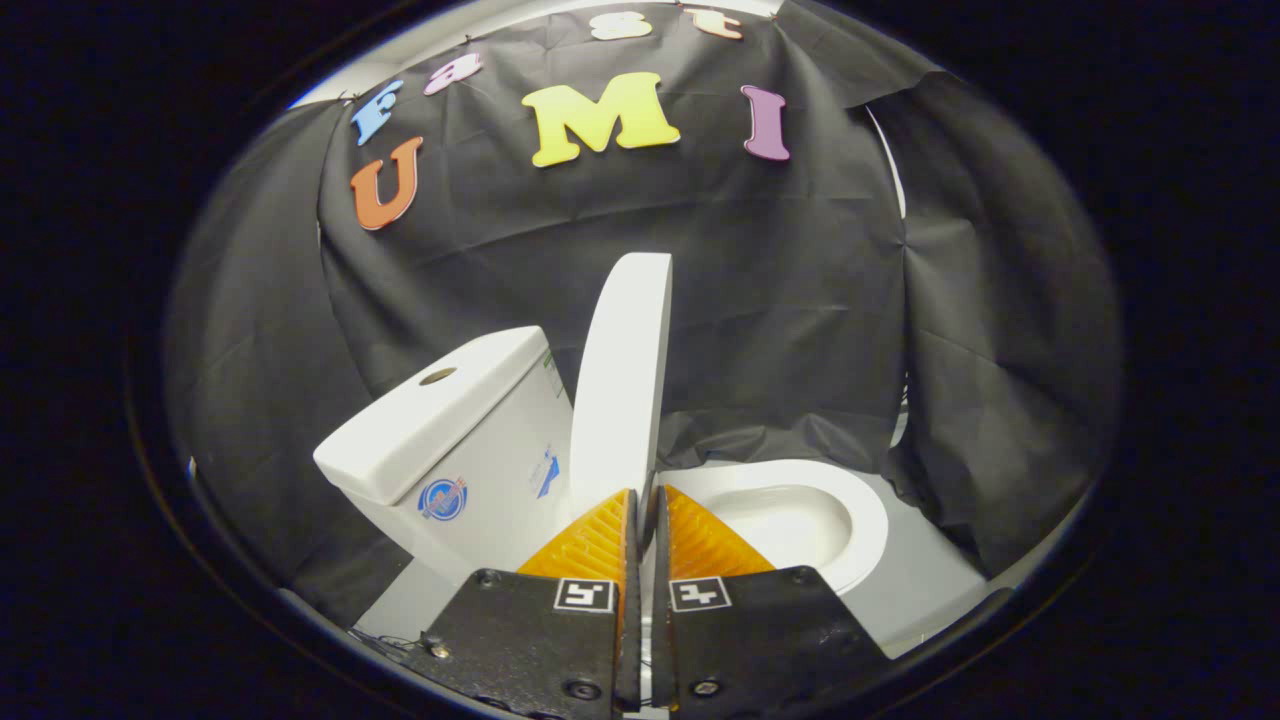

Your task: Open the toilet lid.

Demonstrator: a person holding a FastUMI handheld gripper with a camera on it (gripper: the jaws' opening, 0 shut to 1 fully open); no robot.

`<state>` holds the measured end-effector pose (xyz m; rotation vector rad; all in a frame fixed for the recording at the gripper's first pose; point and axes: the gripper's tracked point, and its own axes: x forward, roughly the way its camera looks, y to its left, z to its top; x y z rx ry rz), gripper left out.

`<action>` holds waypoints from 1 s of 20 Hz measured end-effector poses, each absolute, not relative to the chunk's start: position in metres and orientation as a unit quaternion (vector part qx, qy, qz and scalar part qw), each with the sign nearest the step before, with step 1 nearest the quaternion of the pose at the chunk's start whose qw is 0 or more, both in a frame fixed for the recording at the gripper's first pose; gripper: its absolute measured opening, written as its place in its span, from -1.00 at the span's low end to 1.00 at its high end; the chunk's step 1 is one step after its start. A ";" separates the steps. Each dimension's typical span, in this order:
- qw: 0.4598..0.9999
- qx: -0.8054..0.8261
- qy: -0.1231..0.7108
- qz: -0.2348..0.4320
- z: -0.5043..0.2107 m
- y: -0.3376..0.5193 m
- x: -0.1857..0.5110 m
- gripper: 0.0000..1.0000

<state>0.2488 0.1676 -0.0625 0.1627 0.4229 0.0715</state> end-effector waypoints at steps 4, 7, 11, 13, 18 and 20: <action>0.977 0.057 0.204 0.035 -0.062 0.179 0.247 -0.85; 0.978 0.044 0.203 0.036 -0.061 0.189 0.247 -0.85; 0.979 0.024 0.199 0.038 -0.060 0.200 0.247 -0.85; 0.979 0.017 0.198 0.035 -0.060 0.207 0.245 -0.86; 0.980 0.001 0.199 0.027 -0.058 0.221 0.245 -0.85; 0.980 -0.003 0.198 0.023 -0.057 0.226 0.244 -0.85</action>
